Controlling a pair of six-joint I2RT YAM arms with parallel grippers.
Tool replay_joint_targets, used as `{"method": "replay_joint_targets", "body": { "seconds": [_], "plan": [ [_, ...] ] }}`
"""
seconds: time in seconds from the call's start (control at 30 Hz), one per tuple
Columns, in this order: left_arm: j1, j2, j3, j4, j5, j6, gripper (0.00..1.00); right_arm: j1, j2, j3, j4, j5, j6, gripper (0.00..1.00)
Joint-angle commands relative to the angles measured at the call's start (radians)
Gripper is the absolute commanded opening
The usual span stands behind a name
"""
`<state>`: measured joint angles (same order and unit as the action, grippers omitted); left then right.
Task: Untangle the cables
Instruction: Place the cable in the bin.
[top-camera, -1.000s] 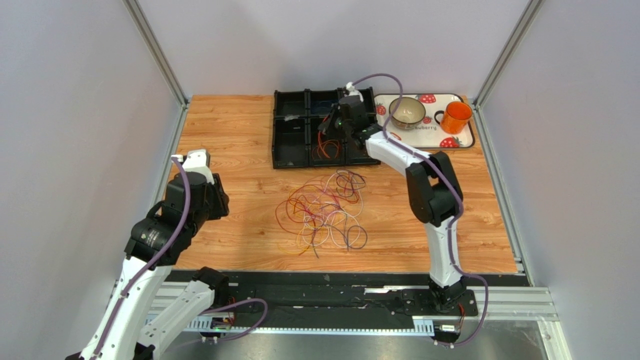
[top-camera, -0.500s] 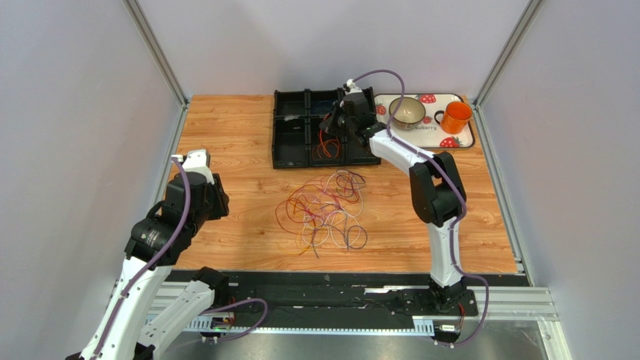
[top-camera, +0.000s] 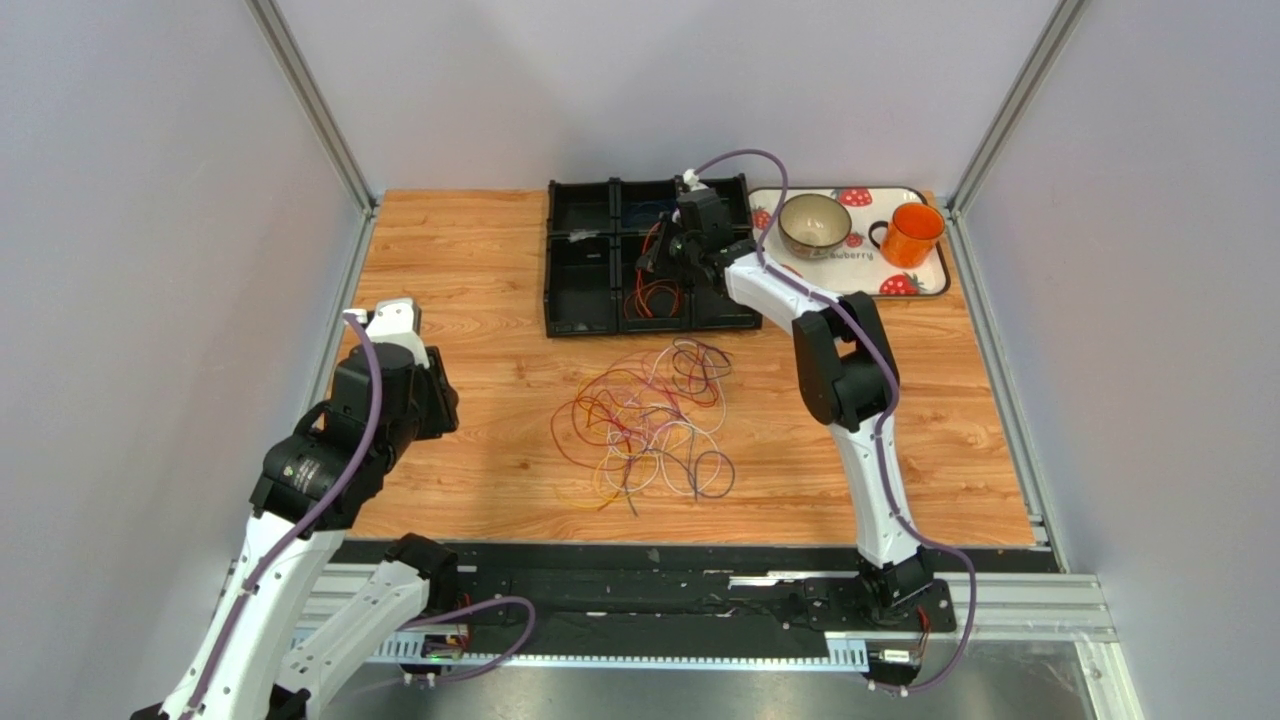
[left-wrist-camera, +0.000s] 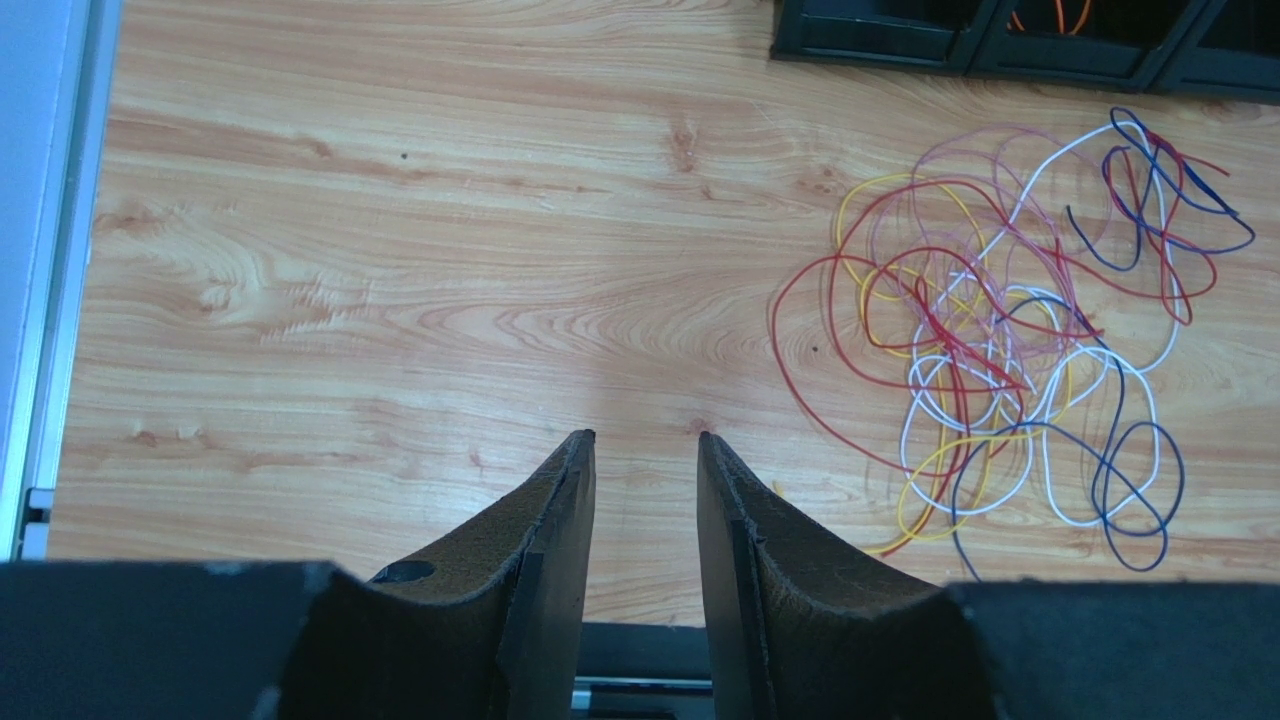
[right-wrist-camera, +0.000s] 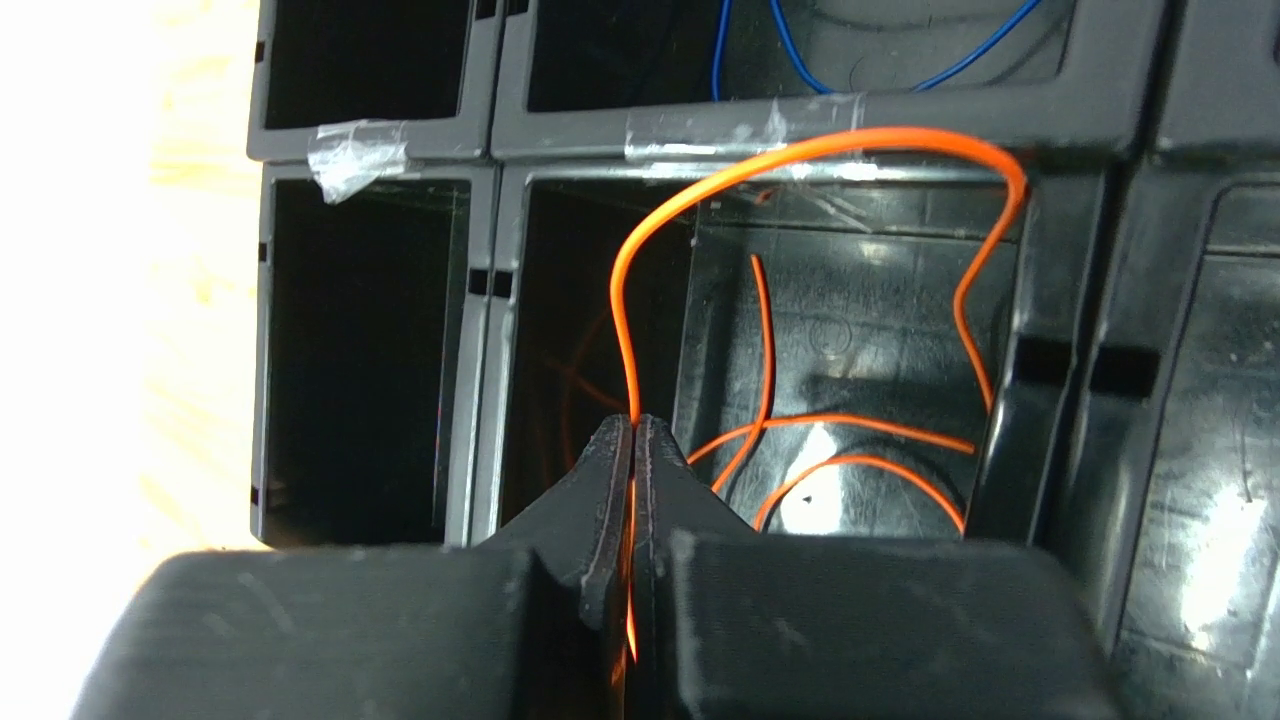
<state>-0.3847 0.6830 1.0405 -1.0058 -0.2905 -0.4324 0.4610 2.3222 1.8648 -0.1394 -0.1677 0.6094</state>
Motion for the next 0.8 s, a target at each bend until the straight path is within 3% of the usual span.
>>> {"method": "replay_joint_targets", "body": {
  "seconds": [0.0, 0.57, 0.77],
  "plan": [
    [0.006, 0.007, -0.002, 0.016, -0.007, 0.009, 0.40, -0.001, 0.040, 0.073, -0.040, -0.035, 0.021, 0.00],
    [0.006, -0.003, -0.002, 0.016, -0.006, 0.009, 0.40, 0.051, 0.092, 0.148, -0.181, -0.052, 0.027, 0.01],
    [0.006, -0.005, -0.002, 0.016, -0.004, 0.011, 0.40, 0.064, 0.062, 0.214, -0.282, 0.011, -0.036, 0.27]
  ]
}}
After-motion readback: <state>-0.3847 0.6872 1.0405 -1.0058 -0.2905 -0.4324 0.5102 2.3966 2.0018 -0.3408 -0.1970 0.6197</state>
